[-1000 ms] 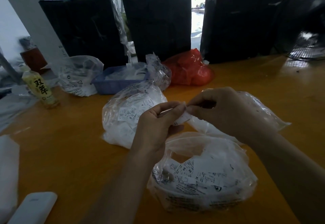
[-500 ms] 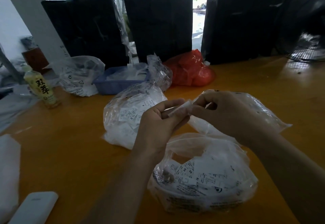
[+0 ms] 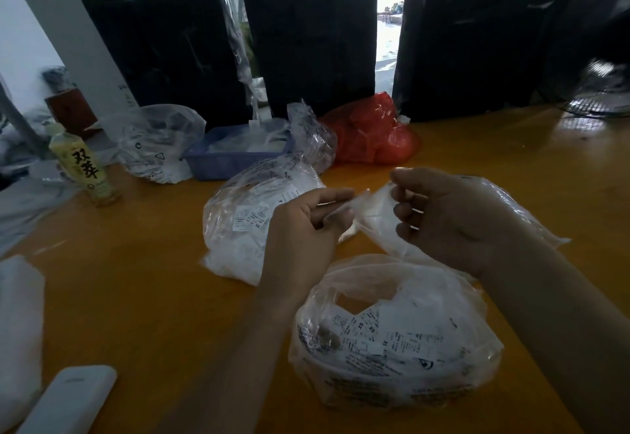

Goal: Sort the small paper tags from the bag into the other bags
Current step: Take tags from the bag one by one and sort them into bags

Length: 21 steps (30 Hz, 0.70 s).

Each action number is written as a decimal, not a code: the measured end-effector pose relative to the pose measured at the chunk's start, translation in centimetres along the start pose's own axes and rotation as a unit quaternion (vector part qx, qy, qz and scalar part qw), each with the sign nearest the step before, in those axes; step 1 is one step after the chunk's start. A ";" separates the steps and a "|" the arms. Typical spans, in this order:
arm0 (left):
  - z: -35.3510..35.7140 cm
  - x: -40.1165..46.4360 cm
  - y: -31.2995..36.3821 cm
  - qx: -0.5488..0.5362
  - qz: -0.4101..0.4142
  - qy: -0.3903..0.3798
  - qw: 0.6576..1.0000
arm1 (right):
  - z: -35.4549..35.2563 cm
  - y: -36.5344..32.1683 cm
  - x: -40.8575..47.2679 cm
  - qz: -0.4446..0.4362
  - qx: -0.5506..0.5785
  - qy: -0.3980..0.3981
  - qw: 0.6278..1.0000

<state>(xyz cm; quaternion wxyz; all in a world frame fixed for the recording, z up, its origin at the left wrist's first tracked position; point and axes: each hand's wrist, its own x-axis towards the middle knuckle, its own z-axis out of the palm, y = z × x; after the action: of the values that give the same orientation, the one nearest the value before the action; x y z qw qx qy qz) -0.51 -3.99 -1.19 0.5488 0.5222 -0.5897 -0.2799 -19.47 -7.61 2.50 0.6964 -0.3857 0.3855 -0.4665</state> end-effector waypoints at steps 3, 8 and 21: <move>-0.3 0.2 0.1 -0.140 -0.076 -0.005 0.987 | -0.2 0.0 -0.3 -0.099 -0.165 0.007 0.981; -0.4 0.6 0.4 -0.226 -0.146 -0.069 0.960 | 0.1 1.1 -0.2 -0.232 -0.468 -0.026 0.852; -5.9 2.9 -3.6 0.325 0.025 0.175 0.929 | -2.5 -1.2 0.2 -0.161 -0.667 -0.043 0.727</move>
<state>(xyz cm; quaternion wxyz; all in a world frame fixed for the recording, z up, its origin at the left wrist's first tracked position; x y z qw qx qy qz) 6.59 -6.28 -2.04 0.4502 0.6976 -0.5562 0.0368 -22.10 -8.56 2.49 0.1904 -0.8266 0.4990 -0.1775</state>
